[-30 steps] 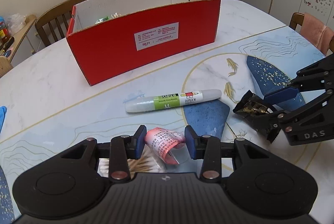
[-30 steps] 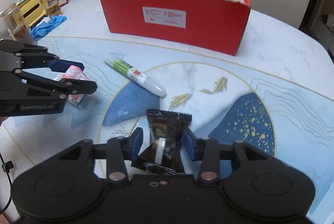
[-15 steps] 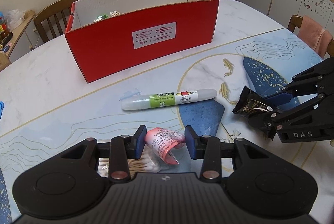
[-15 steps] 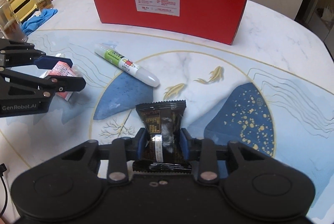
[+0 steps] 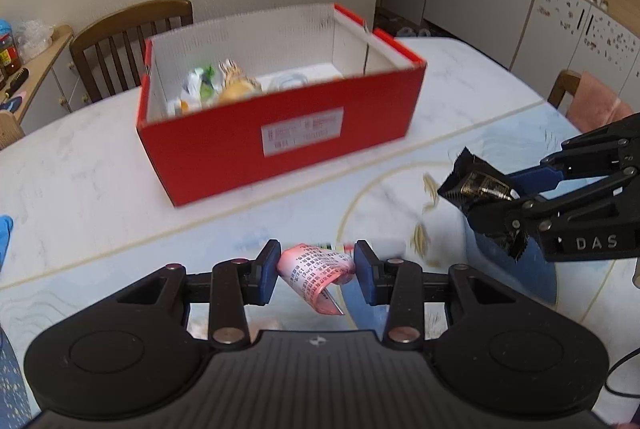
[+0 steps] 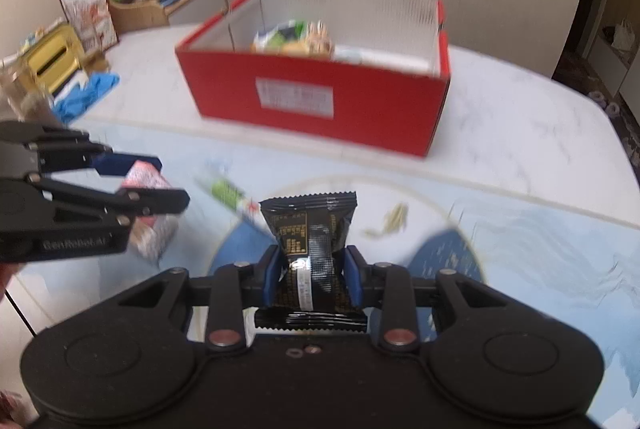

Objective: Organize objects
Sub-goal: 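Carry the black pouch and pink roll with both tools over the red box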

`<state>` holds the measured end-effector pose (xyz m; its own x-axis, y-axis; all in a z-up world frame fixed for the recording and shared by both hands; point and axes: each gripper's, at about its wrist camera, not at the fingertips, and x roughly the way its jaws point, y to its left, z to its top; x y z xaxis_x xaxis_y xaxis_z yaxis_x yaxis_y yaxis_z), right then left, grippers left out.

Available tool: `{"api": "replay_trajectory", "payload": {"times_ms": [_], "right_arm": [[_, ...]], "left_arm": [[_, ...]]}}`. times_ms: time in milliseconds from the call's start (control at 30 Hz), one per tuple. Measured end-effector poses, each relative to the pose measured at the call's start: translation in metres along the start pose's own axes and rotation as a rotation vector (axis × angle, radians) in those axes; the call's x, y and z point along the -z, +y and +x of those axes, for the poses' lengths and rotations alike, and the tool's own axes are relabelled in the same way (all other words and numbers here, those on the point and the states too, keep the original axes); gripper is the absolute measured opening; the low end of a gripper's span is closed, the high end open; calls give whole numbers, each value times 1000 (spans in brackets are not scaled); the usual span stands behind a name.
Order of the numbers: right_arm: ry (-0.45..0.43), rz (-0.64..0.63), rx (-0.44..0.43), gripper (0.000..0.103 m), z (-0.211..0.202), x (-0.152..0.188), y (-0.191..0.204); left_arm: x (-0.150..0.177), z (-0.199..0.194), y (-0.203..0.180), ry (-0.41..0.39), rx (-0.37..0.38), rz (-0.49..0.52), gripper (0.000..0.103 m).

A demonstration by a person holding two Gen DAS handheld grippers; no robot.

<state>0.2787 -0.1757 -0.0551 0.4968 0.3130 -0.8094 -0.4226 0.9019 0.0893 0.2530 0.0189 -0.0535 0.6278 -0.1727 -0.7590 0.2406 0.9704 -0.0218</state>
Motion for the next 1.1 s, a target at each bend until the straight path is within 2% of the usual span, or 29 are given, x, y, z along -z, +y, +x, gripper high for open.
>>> {"api": "replay_trajectory", "payload": {"times_ms": [267,867,1100], "right_arm": [[-87,3,17,33,-14,-47,-10],[-164,-19,24,33,2,-132,-16],[-176,-22,37,33,18,-158,-14]], "left_arm": [[-43,-11,17,-51,0,-17,39],[-117,6,44,-99,-80,35,39],[-147,18,59,-126,-98,-1,39]]}}
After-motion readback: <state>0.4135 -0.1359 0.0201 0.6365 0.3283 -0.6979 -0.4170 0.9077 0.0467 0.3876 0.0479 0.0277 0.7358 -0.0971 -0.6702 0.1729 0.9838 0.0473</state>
